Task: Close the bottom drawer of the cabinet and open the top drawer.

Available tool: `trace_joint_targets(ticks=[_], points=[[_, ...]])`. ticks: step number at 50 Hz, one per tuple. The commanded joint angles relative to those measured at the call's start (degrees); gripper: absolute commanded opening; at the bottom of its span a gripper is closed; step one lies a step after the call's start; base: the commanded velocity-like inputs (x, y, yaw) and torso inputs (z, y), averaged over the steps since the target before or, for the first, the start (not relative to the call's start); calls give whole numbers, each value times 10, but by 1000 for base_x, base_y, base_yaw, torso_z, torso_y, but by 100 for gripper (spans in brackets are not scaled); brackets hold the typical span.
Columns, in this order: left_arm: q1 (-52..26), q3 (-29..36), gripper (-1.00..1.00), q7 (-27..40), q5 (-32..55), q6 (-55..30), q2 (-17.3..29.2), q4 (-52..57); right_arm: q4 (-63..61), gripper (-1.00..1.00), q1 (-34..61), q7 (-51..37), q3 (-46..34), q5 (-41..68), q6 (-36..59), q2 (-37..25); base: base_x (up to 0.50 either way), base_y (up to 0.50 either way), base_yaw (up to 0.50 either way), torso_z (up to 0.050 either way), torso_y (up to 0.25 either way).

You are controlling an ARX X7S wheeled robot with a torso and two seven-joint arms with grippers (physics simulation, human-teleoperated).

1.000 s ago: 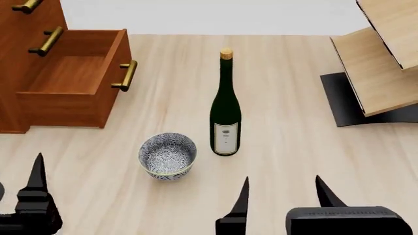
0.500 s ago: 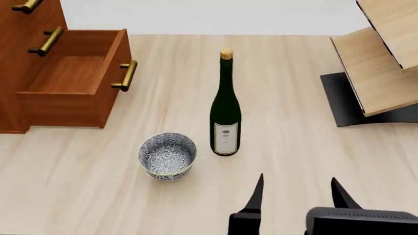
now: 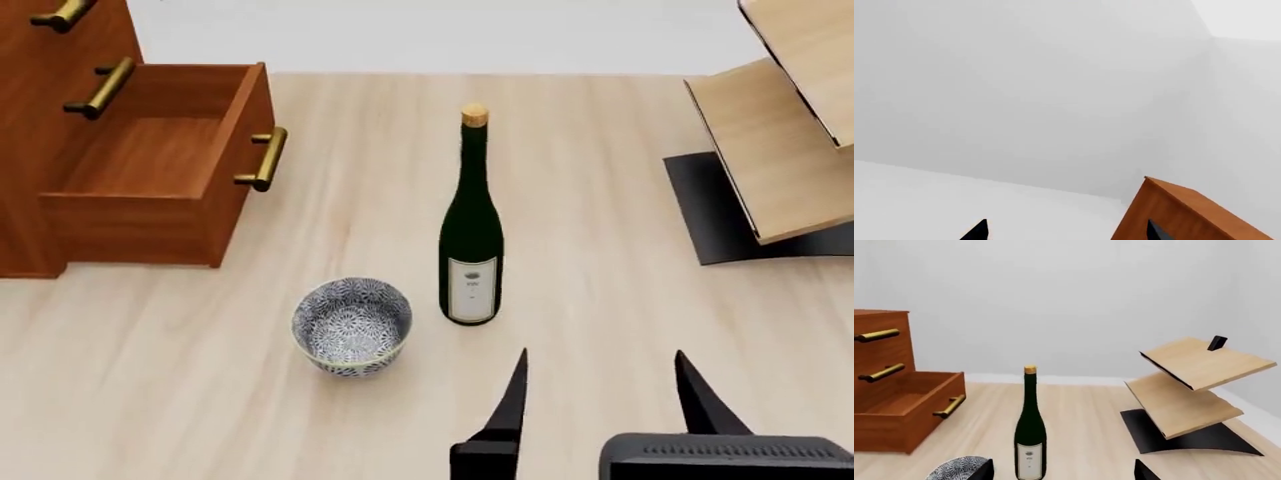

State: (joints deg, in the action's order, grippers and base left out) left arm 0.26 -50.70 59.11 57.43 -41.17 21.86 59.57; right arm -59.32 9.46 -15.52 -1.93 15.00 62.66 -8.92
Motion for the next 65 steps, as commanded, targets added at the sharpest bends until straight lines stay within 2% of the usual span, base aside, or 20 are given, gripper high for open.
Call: trace_joint_targets(ticks=[1, 20, 22, 24, 27, 29, 30, 31, 32, 35, 36, 40, 42, 43, 46, 48, 51, 61, 63, 65], points=[[26, 16, 100, 27, 12, 40, 20, -4, 7, 100, -4, -36, -22, 24, -21, -25, 164, 180, 0, 0, 0], [38, 33, 100, 48, 14, 52, 38, -9, 9, 100, 3, -67, -28, 50, -23, -41, 170, 226, 0, 0, 0], [48, 42, 100, 25, -12, 67, 21, -12, 12, 100, 2, -72, -37, 46, -27, -45, 178, 283, 0, 0, 0], [41, 36, 100, 45, 11, 58, 38, -9, 11, 100, 2, -73, -37, 50, -27, -45, 174, 314, 0, 0, 0], [59, 56, 100, 4, -39, 85, 8, -17, 12, 100, -2, -75, -45, 50, -33, -48, 181, 312, 0, 0, 0], [46, 44, 100, 41, 2, 66, 38, -12, 17, 100, -3, -77, -49, 50, -39, -49, 174, 312, 0, 0, 0], [55, 51, 100, 21, -20, 79, 22, -15, 21, 100, -1, -76, -52, 49, -41, -50, 176, 312, 0, 0, 0], [51, 47, 100, 34, -6, 74, 31, -13, 25, 100, 0, -77, -54, 48, -42, -50, 176, 312, 0, 0, 0], [62, 53, 100, 11, -30, 90, 13, -17, 28, 100, 1, -78, -59, 46, -44, -52, 180, 312, 0, 0, 0], [54, 46, 100, 36, -3, 80, 35, -9, 28, 100, 3, -79, -60, 47, -43, -53, 177, 318, 0, 0, 0], [67, 59, 100, 6, -37, 99, 11, -16, 26, 100, 3, -80, -59, 50, -41, -53, 176, 309, 0, 0, 0], [70, 64, 100, -1, -43, 106, 7, -20, 21, 100, 3, -81, -55, 56, -39, -54, 177, 313, 0, 0, 0], [70, 65, 100, 1, -45, 107, 8, -20, 21, 100, 7, -82, -52, 60, -34, -53, 176, 314, 0, 0, 0], [62, 60, 100, 20, -24, 95, 24, -17, 21, 100, 9, -84, -51, 60, -32, -53, 180, 312, 0, 0, 0], [71, 67, 100, 5, -44, 107, 12, -20, 18, 100, 11, -85, -48, 67, -28, -52, 174, 318, 0, 0, 0], [63, 62, 100, 23, -24, 97, 28, -16, 18, 100, 8, -85, -49, 69, -31, -53, 180, 314, 0, 0, 0], [72, 71, 100, 4, -45, 111, 13, -21, 18, 100, 7, -87, -50, 69, -34, -55, 176, 315, 0, 0, 0], [78, 73, 100, 5, -48, 118, 14, -21, 13, 100, 7, -94, -46, 78, -35, -61, 176, 316, 0, 0, 0], [65, 65, 100, 36, -14, 100, 40, -16, 13, 100, 7, -96, -42, 80, -35, -60, 174, 314, 0, 0, 0], [68, 63, 100, 36, -14, 102, 40, -15, 11, 100, 7, -98, -39, 84, -34, -61, 174, 312, 0, 0, 0]])
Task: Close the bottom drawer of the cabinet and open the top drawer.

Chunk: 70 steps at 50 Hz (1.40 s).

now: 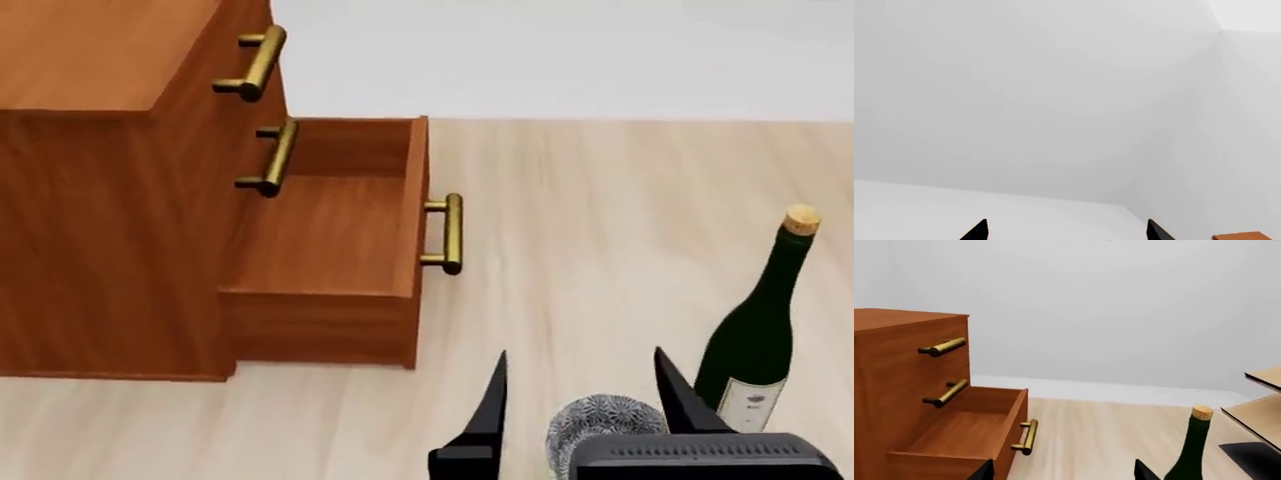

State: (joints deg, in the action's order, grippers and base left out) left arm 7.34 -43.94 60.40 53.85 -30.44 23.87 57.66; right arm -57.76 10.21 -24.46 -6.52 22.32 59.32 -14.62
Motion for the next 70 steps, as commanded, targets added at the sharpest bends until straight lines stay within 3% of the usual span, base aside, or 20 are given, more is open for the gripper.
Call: trace_joint_targets(ticks=[1, 2, 5, 8, 10, 11, 13, 20, 22, 37, 60, 62, 64, 70], points=[[-8, -7, 100, 35, 35, -12, 31, 5, -4, 100, -1, -10, 7, 11, -2, -5, 184, 316, 0, 0, 0], [3, 2, 100, 13, 7, 3, 11, 0, -2, 100, -2, -10, 7, 12, -3, -5, 176, 320, 0, 0, 0], [-8, -9, 100, 44, 46, -11, 37, 2, -14, 100, 7, -16, 16, 28, 17, -2, 176, 314, 0, 0, 0], [10, 2, 100, 10, 6, 12, 10, 0, -19, 100, 11, -25, 23, 46, 22, -6, 177, 315, 0, 0, 0], [-3, -8, 100, 43, 45, -4, 39, 6, -16, 100, 6, -28, 21, 47, 13, -10, 178, 316, 0, 0, 8], [9, 0, 100, 19, 16, 11, 17, 1, -14, 100, 2, -30, 18, 45, 8, -13, 176, 316, 0, 0, 0], [-1, -6, 100, 43, 43, -1, 39, 3, -15, 100, -2, -32, 20, 48, 5, -16, 178, 316, 0, 0, 0], [12, 1, 100, 30, 20, 12, 26, 2, -20, 100, 5, -49, 31, 81, 11, -22, 175, 316, 0, 0, 0], [3, -2, 100, 49, 42, 3, 46, 6, -16, 100, 4, -52, 29, 84, 5, -26, 176, 305, 0, 0, 0], [4, 6, 100, 54, 39, 9, 54, 2, -10, 100, 5, -70, 36, 112, -7, -39, 176, 190, 0, 0, 0], [12, 13, 100, 57, 38, 21, 61, 2, 3, 100, -1, -85, 35, 135, -31, -56, 203, 30, 0, 0, 0], [26, 23, 100, 27, 6, 40, 36, -4, 2, 100, -2, -87, 35, 138, -31, -56, 215, 6, 0, 0, 0], [16, 14, 100, 55, 36, 26, 59, 1, 1, 100, -1, -91, 33, 141, -30, -57, 215, 2, 0, 0, 0], [16, 17, 100, 58, 37, 27, 63, 1, -1, 100, 8, -101, 55, 181, -7, -56, 214, 4, 0, 0, 2]])
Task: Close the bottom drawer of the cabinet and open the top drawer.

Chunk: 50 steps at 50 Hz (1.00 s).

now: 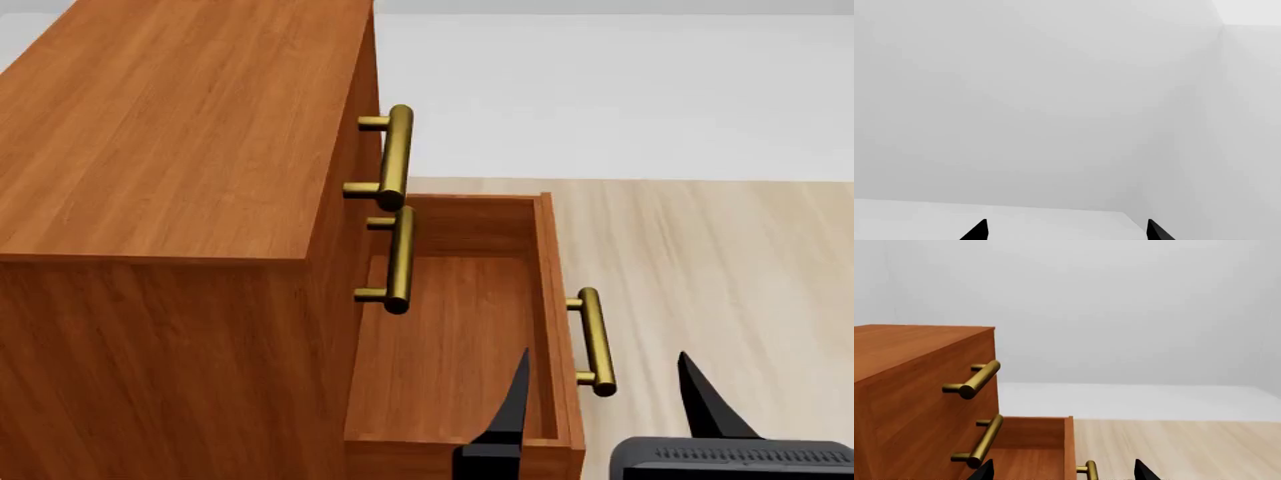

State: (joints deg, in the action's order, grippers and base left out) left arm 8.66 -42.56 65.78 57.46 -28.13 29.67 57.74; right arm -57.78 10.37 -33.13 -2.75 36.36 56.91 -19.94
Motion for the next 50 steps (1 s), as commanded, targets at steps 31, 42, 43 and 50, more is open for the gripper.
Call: trace_joint_targets(ticks=[31, 42, 43, 50], points=[[13, 23, 100, -1, -14, 21, 8, -6, 257, 100, 280, -513, 96, 817, 50, -175, 36, 1, 0, 0, 0], [26, 38, 100, -27, -44, 39, -8, -14, 299, 100, 332, -525, 50, 818, 48, -192, 0, 0, 0, 0, 0], [26, 41, 100, -33, -40, 41, -8, -16, 299, 100, 329, -520, 50, 814, 47, -190, 0, 0, 0, 0, 0], [23, 44, 100, -15, -35, 28, 10, -13, 299, 100, 322, -507, 52, 801, 46, -195, 0, 0, 0, 0, -15]])
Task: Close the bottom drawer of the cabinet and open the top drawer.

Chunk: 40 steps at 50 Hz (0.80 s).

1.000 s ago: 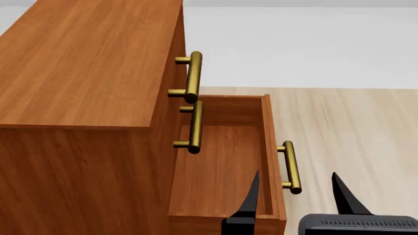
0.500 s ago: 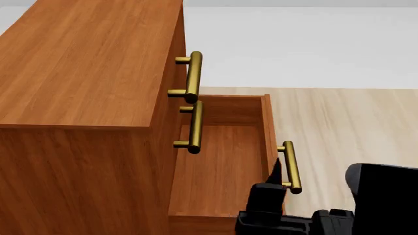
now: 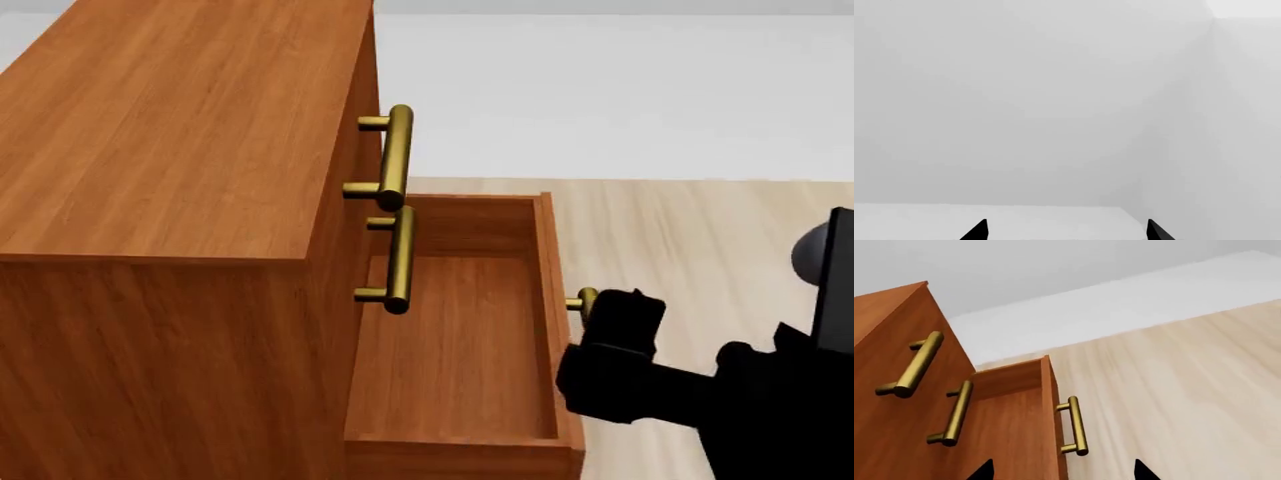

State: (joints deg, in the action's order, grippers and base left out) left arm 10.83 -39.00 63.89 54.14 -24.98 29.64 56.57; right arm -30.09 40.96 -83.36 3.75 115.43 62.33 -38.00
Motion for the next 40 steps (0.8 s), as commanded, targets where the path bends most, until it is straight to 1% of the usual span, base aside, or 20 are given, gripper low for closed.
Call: trace_joint_targets(ticks=[1, 16, 17, 20, 21, 23, 24, 25, 26, 27, 29, 30, 31, 32, 36, 37, 40], points=[[4, 11, 100, -1, -11, -1, 6, -2, 20, 100, 15, -4, -13, 7, -8, -15, 0, 0, 0, 0, -232], [8, 15, 100, -3, -14, 7, 3, -5, 38, 100, 5, 29, -11, -10, -20, -7, 0, 0, 0, 0, -250], [8, 16, 100, -1, -15, 5, 5, -4, 34, 100, 6, 55, 3, -26, -21, 0, 0, 0, 0, 0, -250], [10, 16, 100, -2, -16, 8, 3, -4, 60, 100, 10, 29, -16, -3, -24, -11, 0, 0, 0, 0, -250], [10, 15, 100, -3, -16, 9, 2, -4, 61, 100, 7, 44, -6, -9, -28, -5, 0, 0, 0, 0, -250], [4, 13, 100, 9, -5, 1, 13, -1, 74, 100, 14, 37, -16, -2, -27, -9, 0, 0, 0, 0, -250], [-9, 4, 100, 36, 27, -14, 37, 4, 83, 100, 15, 31, -19, 2, -32, -9, 0, 0, 0, 0, -250], [-11, 1, 100, 41, 35, -15, 41, 5, 89, 100, 17, 37, -18, 1, -32, -8, 0, 0, 0, 0, -191], [-11, 0, 100, 41, 38, -14, 42, 5, 91, 100, 20, 36, -20, 4, -33, -8, 0, 0, 0, 0, -154], [5, 10, 100, 12, 2, 5, 15, -1, 103, 100, 26, 29, -27, 11, -35, -9, 0, 0, 0, 0, -51], [-6, 2, 100, 33, 30, -5, 34, 3, 120, 100, 32, 40, -25, 9, -40, -5, 0, 0, 0, 0, 0], [-5, 2, 100, 33, 28, -4, 33, 3, 129, 100, 33, 39, -26, 12, -44, -4, 0, 0, 0, 0, 0], [9, 12, 100, 5, -3, 14, 9, -3, 146, 100, 35, 39, -30, 12, -46, -2, 0, 0, 0, 0, 0], [11, 15, 100, -2, -11, 19, 3, -4, 153, 100, 39, 39, -35, 8, -43, -4, 0, 0, 0, 0, 0], [12, 20, 100, -6, -18, 21, 1, -6, 211, 100, 52, 49, -53, -3, -44, 2, 0, 0, 0, 0, 0], [2, 11, 100, 19, 11, 7, 23, 0, 227, 100, 57, 54, -58, -13, -42, 3, 0, 0, 0, 0, 0], [13, 20, 100, -3, -16, 22, 4, -5, 263, 100, 75, 68, -74, -23, -34, 8, 0, 0, 0, 0, 0]])
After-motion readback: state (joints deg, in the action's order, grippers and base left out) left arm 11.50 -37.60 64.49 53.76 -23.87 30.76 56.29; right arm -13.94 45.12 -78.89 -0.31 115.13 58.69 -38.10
